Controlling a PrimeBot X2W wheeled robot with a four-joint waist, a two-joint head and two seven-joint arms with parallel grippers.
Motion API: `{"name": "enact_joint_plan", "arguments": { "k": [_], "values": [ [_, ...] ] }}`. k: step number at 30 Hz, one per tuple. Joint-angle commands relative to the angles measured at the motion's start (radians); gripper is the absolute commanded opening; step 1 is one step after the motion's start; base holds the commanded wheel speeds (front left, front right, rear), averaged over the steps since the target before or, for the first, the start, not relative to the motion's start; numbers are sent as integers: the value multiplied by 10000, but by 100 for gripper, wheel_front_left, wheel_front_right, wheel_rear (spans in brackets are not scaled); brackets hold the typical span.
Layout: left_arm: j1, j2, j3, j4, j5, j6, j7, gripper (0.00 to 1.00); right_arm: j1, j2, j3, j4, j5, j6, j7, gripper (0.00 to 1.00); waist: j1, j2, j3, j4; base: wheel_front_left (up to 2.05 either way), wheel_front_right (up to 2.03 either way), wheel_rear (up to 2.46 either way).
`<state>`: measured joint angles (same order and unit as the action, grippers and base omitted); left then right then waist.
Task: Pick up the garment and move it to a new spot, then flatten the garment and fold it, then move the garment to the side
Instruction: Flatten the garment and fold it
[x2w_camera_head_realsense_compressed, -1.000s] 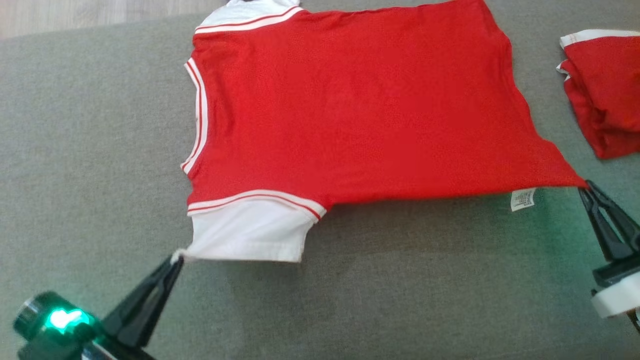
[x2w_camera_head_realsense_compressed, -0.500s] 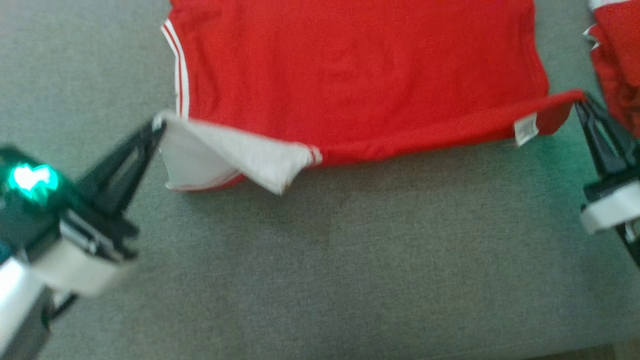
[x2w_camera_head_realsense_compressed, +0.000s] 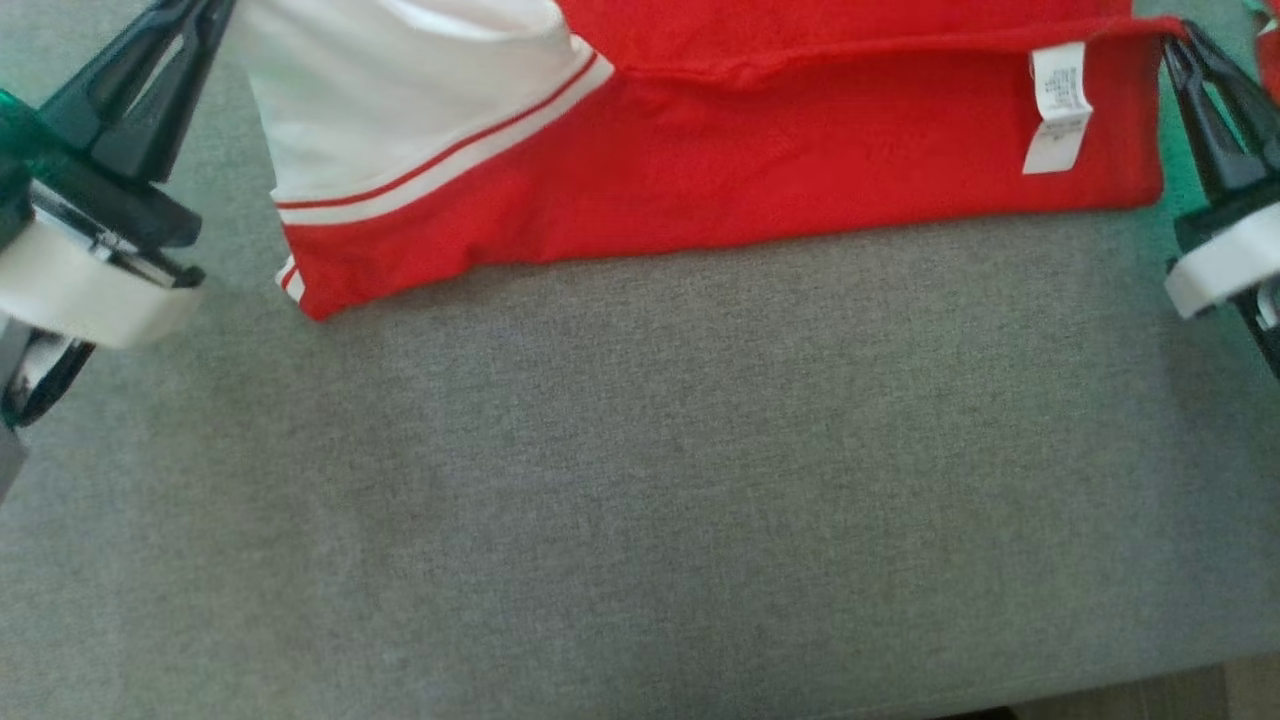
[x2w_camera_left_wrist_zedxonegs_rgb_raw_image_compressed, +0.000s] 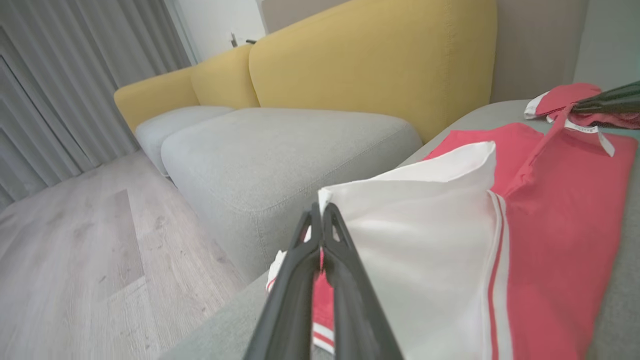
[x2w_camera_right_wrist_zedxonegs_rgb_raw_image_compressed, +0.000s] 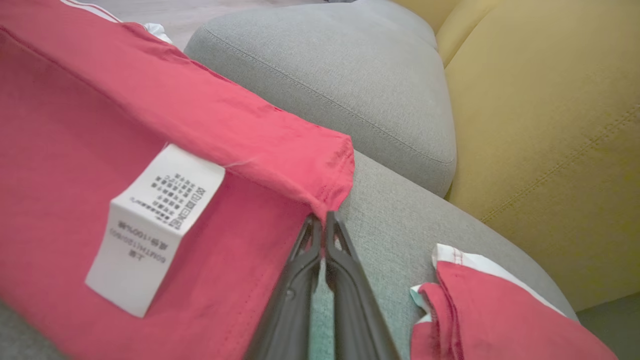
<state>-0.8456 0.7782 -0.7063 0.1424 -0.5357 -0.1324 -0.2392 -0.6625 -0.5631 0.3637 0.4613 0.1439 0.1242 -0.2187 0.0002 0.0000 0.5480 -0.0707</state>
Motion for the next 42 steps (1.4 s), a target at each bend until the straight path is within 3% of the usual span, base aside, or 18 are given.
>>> {"name": "enact_joint_plan", "arguments": {
  "k": [1,2,3,4,8,19,25,31,38,39,40,41,42],
  "values": [
    [-348,496,387,-73,-107,18,-19,0,6,-150,115,-107,86,65,-123,0,-2,0,58,-26,0,0,0],
    [-428,466,299,89,-235,18,-26,26,-157,-91,159,14,78,65,-191,35,-2,0,88,-34,0,0,0],
    [-482,425,251,257,-355,18,-37,82,-309,-11,112,119,45,65,-260,100,-2,0,110,-41,0,0,0],
    [-509,381,204,400,-455,18,-52,100,-431,88,21,204,-8,65,-318,100,-2,0,122,-45,0,0,0],
    [-243,110,364,805,-623,262,-148,100,-543,503,-157,260,-259,65,-417,100,-2,0,-3,-60,0,0,0],
    [3417,-1849,1148,178,-2303,2552,-208,100,955,1469,-1203,-777,-689,65,-429,100,-2,0,-743,-76,0,0,0],
    [4480,-2345,1047,-37,-3101,3282,526,100,1296,1646,-1333,-844,-710,65,-430,100,-2,0,-910,-163,0,0,0],
    [4782,-2366,1078,52,-3268,3903,946,100,1368,1782,-1331,-904,-747,65,-430,100,-2,0,-907,-252,0,0,0],
    [4791,-2419,1047,118,-3467,3835,1149,100,1448,1801,-1321,-875,-720,65,-430,100,-2,0,-923,-270,0,0,0],
    [4787,-2421,964,108,-3488,3735,1240,87,1453,1790,-1324,-862,-704,65,-430,100,-2,0,-932,-270,0,0,0],
    [4784,-2416,871,96,-3503,3632,1344,46,1457,1779,-1328,-848,-688,65,-430,100,-2,0,-943,-268,0,0,0],
    [4783,-2410,785,75,-3514,3536,1432,15,1468,1773,-1342,-837,-682,65,-430,100,-2,0,-957,-263,0,0,0],
    [4783,-2407,725,57,-3533,3462,1504,0,1485,1779,-1366,-825,-681,65,-430,100,-2,0,-973,-255,0,0,0]
  ]
}}
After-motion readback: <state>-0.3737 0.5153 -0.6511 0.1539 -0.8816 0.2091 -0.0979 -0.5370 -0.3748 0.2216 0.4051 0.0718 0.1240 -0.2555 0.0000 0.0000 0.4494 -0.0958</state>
